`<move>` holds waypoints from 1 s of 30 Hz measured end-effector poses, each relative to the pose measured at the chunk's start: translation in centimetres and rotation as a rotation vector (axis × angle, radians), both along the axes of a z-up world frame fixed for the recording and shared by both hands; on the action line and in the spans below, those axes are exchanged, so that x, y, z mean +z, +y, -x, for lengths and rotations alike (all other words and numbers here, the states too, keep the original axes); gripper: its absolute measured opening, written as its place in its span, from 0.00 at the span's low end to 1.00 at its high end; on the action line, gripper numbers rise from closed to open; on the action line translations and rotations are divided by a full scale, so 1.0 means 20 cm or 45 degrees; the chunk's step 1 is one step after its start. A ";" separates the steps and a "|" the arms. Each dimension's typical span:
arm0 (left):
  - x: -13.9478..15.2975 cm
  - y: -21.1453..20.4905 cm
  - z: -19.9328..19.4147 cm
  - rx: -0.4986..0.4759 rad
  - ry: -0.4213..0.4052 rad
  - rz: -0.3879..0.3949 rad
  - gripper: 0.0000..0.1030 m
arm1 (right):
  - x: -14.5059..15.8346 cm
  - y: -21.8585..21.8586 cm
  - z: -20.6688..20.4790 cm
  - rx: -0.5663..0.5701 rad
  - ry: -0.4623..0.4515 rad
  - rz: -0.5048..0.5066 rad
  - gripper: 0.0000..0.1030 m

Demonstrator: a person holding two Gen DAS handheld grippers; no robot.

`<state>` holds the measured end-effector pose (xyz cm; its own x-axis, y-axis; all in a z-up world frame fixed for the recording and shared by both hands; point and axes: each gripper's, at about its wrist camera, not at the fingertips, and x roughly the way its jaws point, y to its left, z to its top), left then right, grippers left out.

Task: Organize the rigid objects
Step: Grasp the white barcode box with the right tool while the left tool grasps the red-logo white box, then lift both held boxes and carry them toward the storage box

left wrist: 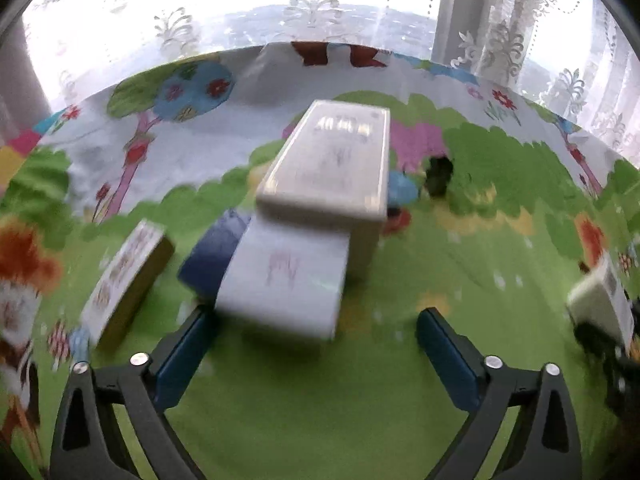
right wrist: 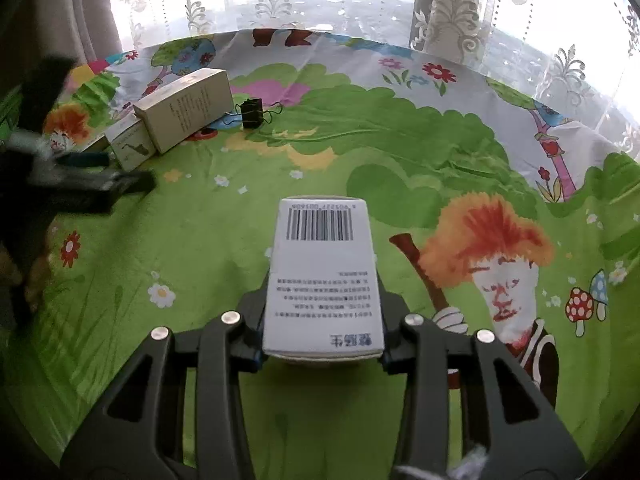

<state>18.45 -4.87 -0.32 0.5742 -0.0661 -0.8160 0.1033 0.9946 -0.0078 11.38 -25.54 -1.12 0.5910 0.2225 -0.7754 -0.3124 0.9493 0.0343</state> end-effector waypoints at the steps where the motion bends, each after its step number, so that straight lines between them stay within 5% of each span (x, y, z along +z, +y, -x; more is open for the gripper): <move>1: 0.01 0.00 0.00 -0.011 -0.016 0.002 0.76 | 0.00 0.00 0.01 -0.001 0.002 -0.007 0.43; 2: 0.03 -0.01 0.02 -0.058 -0.054 0.004 0.42 | 0.00 0.00 0.00 0.001 0.003 -0.011 0.43; 11: 0.04 0.03 0.63 -0.102 -0.089 -0.007 0.42 | 0.00 0.00 0.00 0.008 0.007 -0.020 0.44; 13: 0.04 0.04 0.65 -0.083 -0.086 -0.012 0.44 | 0.00 0.00 0.00 0.007 0.008 -0.021 0.44; 17: 0.03 0.07 0.55 0.048 -0.039 -0.036 0.86 | 0.00 0.00 0.00 0.010 0.009 -0.021 0.44; 30: 0.02 0.08 0.52 0.059 -0.025 -0.011 0.89 | 0.00 0.00 0.00 0.012 0.007 -0.013 0.44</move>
